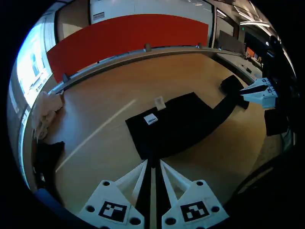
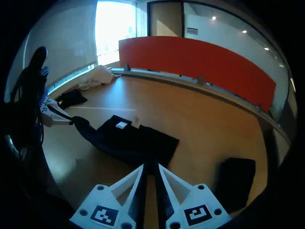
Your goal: Fold towel
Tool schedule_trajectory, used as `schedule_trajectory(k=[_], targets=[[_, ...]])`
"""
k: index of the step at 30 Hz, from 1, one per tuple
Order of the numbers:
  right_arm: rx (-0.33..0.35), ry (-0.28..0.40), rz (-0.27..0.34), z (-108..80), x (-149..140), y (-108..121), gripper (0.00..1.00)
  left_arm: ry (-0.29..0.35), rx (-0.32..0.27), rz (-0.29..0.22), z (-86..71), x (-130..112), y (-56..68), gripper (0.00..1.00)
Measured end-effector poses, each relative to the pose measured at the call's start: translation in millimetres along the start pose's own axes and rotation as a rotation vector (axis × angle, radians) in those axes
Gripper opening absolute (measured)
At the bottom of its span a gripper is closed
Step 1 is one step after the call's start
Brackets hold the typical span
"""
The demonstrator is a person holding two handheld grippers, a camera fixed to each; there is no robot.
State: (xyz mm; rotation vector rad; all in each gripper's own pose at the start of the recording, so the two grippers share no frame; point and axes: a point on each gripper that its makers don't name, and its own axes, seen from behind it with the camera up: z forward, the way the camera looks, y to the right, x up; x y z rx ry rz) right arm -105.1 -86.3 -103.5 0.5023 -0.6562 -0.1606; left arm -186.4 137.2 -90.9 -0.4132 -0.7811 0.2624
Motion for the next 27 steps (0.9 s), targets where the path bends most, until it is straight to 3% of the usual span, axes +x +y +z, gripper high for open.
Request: schedule_trajectory(k=[17, 27], targets=[[-0.024, -0.032, 0.017, 56.7, 11, 32, 0.13, -0.032, 0.05, 0.023, 49.1, 28, -27.6, 0.07], [-0.038, -0.059, 0.041, 83.2, 8, 41, 0.13, -0.072, 0.069, 0.049, 76.8, 25, -36.7, 0.08]])
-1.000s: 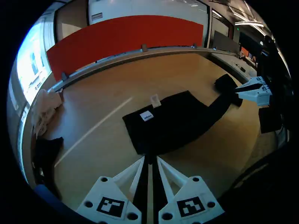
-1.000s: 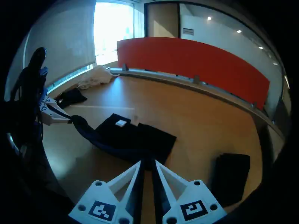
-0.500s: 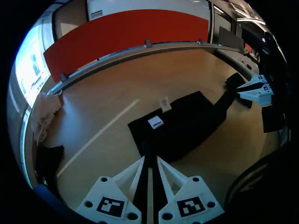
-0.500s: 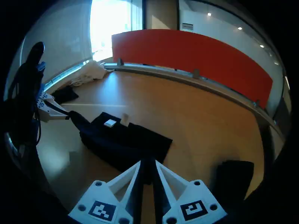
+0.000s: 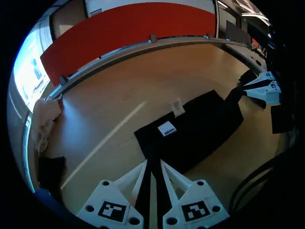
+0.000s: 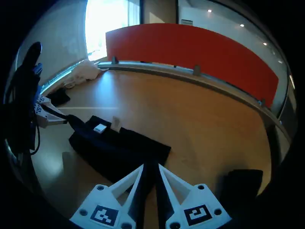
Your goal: Fold towel
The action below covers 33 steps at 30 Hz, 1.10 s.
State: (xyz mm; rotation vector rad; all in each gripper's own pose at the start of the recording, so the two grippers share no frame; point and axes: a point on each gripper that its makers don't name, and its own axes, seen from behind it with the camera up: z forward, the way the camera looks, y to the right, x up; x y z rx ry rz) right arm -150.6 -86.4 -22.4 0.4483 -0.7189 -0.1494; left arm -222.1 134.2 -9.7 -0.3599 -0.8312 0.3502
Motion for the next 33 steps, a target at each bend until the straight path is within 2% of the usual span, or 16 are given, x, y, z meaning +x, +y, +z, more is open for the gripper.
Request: schedule_trajectory(k=[6, 10, 18, 22, 26, 33], targets=[[0.003, -0.009, 0.02, 11.3, -6, 0, 0.13, -0.023, 0.001, 0.003, 14.5, -9, -1.4, 0.11], [-0.003, -0.01, 0.03, 19.1, -8, 2, 0.13, -0.015, 0.013, -0.004, 23.4, -9, -4.6, 0.13], [-0.024, -0.017, 0.024, 33.9, -10, 6, 0.16, -0.005, 0.065, 0.001, 38.9, -10, -18.0, 0.23], [-0.041, -0.017, 0.018, 39.6, -11, 10, 0.18, -0.014, 0.091, 0.009, 46.5, -14, -27.0, 0.25], [-0.054, -0.019, 0.009, 45.3, -11, 12, 0.22, -0.018, 0.11, 0.004, 53.2, -16, -33.2, 0.25], [-0.065, -0.024, 0.011, 53.2, -9, 15, 0.37, -0.018, 0.123, -0.04, 60.7, -17, -37.9, 0.32]])
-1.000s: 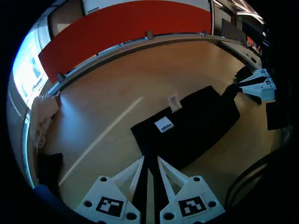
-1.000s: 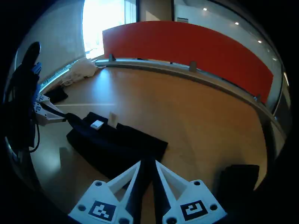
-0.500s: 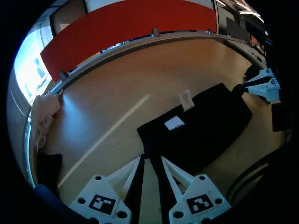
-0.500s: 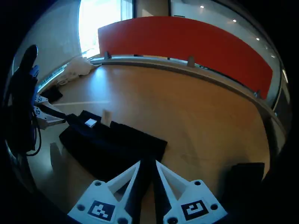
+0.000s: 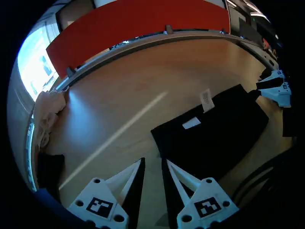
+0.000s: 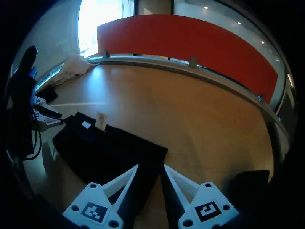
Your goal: Fold towel
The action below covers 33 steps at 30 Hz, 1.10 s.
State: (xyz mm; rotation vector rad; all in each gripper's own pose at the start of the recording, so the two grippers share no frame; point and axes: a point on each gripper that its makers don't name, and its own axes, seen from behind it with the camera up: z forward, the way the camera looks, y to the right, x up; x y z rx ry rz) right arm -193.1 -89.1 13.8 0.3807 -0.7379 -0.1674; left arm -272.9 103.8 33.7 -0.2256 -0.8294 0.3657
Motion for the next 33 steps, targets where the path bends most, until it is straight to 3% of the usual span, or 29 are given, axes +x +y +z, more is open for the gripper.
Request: schedule_trajectory(k=[4, 7, 13, 17, 19, 21, 23, 33], targets=[[-0.008, -0.004, -0.006, 1.5, 0, 2, 0.48, -0.002, 0.016, -0.009, 3.1, 1, -5.4, 0.37], [-0.012, -0.001, -0.009, 1.2, 1, 2, 0.65, -0.002, 0.026, -0.012, 4.8, 3, -9.1, 0.4], [-0.016, 0.007, -0.003, 0.0, 4, 4, 0.93, -0.007, 0.042, -0.02, 8.3, 4, -16.1, 0.56], [-0.015, 0.014, 0.005, -1.9, 7, 4, 0.98, -0.012, 0.053, -0.027, 10.3, 5, -21.7, 0.7], [-0.017, 0.017, 0.005, -3.0, 7, 4, 1.0, -0.012, 0.056, -0.034, 10.2, 5, -24.2, 0.71], [-0.018, 0.019, 0.004, -3.9, 8, 5, 1.0, -0.011, 0.058, -0.042, 9.5, 5, -26.6, 0.84], [-0.019, 0.02, 0.001, -4.5, 8, 6, 1.0, -0.009, 0.059, -0.05, 8.2, 6, -29.1, 0.92], [-0.016, 0.022, 0.0, -8.4, 7, 6, 1.0, -0.001, 0.076, -0.091, -6.9, 1, -41.7, 0.93]])
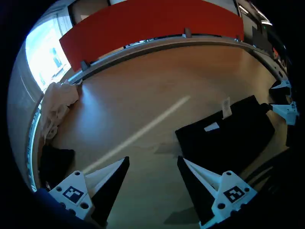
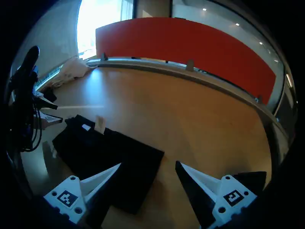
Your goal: Fold towel
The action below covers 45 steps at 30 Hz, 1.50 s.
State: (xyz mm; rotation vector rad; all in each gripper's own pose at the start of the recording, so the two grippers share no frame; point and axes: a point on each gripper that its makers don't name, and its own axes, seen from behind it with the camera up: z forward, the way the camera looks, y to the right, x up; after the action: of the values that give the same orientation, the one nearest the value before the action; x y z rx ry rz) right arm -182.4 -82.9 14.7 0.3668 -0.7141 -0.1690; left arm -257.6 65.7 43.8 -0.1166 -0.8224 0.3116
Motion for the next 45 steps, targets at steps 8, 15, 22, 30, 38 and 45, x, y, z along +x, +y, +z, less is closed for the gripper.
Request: schedule_trajectory(k=[8, 15, 22, 30, 38, 45], targets=[[0.016, 0.004, -0.015, -2.4, 1, -6, 1.0, -0.002, 0.022, -0.051, -18.0, -19, -14.6, 0.93], [0.044, 0.009, -0.039, 1.9, 6, -23, 1.0, -0.009, 0.05, -0.104, -35.4, -44, -31.4, 0.93], [0.075, 0.007, -0.07, 10.5, 10, -43, 1.0, -0.017, 0.08, -0.157, -55.5, -67, -49.7, 0.93], [0.113, -0.002, -0.112, 21.8, 12, -68, 1.0, -0.019, 0.115, -0.216, -78.5, -90, -68.1, 0.93], [0.145, -0.005, -0.152, 32.7, 13, -93, 1.0, -0.025, 0.14, -0.257, -92.0, -109, -82.2, 0.93], [0.145, -0.016, -0.171, 41.3, 11, -98, 1.0, -0.027, 0.144, -0.276, -96.6, -117, -87.1, 0.93]])
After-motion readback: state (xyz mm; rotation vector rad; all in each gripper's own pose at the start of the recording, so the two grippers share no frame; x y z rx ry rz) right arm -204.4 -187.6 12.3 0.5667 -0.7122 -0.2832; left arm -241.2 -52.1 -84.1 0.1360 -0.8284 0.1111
